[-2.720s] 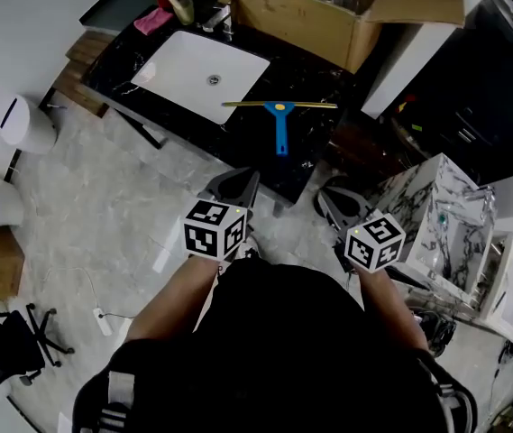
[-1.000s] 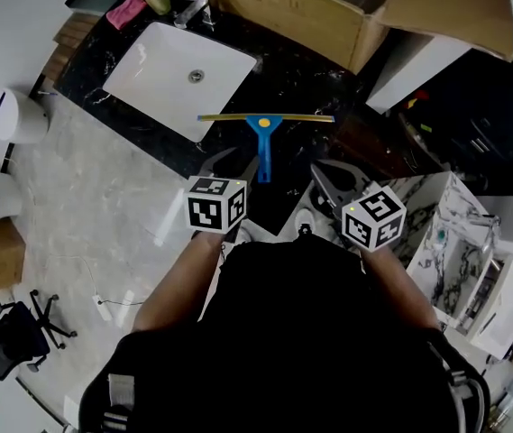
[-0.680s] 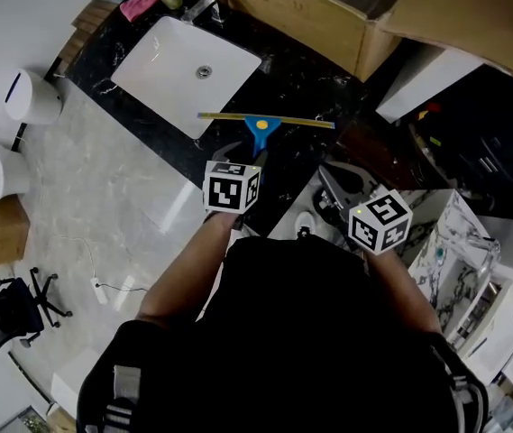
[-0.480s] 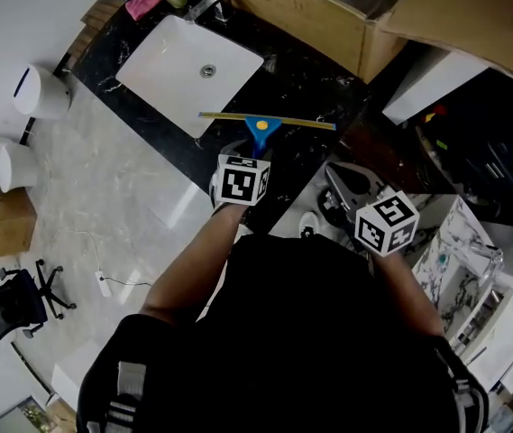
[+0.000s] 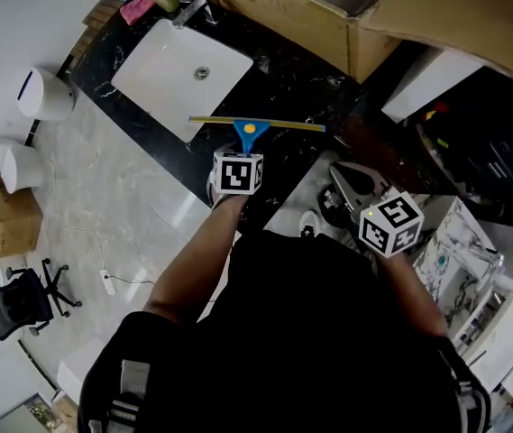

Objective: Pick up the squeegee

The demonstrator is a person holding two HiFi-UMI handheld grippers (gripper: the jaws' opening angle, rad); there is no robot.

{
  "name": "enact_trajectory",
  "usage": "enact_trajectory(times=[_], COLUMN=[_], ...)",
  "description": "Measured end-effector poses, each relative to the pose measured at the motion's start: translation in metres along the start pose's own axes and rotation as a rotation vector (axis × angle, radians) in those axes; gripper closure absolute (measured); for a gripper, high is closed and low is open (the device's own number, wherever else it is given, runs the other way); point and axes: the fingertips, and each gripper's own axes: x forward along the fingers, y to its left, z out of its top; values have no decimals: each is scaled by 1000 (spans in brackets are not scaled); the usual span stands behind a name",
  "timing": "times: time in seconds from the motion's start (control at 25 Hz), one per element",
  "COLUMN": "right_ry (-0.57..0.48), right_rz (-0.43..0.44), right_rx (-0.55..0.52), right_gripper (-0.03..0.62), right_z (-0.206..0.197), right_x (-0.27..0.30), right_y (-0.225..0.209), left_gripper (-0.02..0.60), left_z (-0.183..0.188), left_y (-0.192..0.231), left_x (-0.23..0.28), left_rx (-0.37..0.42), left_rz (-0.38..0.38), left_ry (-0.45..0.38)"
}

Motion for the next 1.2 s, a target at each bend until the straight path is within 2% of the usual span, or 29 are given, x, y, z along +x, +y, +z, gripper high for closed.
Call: enact_trajectory(times=[0.2,0.4,0.6,0.92,1.2], right_ry=[3,-3,-24,-91,-123], right_rz=[-2,-7,-6,-19,-33], right_rx=[10,25,50,52,46], right_gripper=[585,585,585,585,585], right_z=[-5,-5,-1,17,26], right_x=[-6,-7,-6,-2,5], right_y=[-9,-14,-11,10,29], left_gripper=[400,429,438,439,439], left_z=[4,6,10,13,32], left_y=[-2,2,2,8,25], left_x=[2,0,-11,-36,-66], left_rx=[27,-7,-39,-33,-44], left_rz=[6,6,-30,-74,-90], left_ry=[-10,-28,-57,-96,-182])
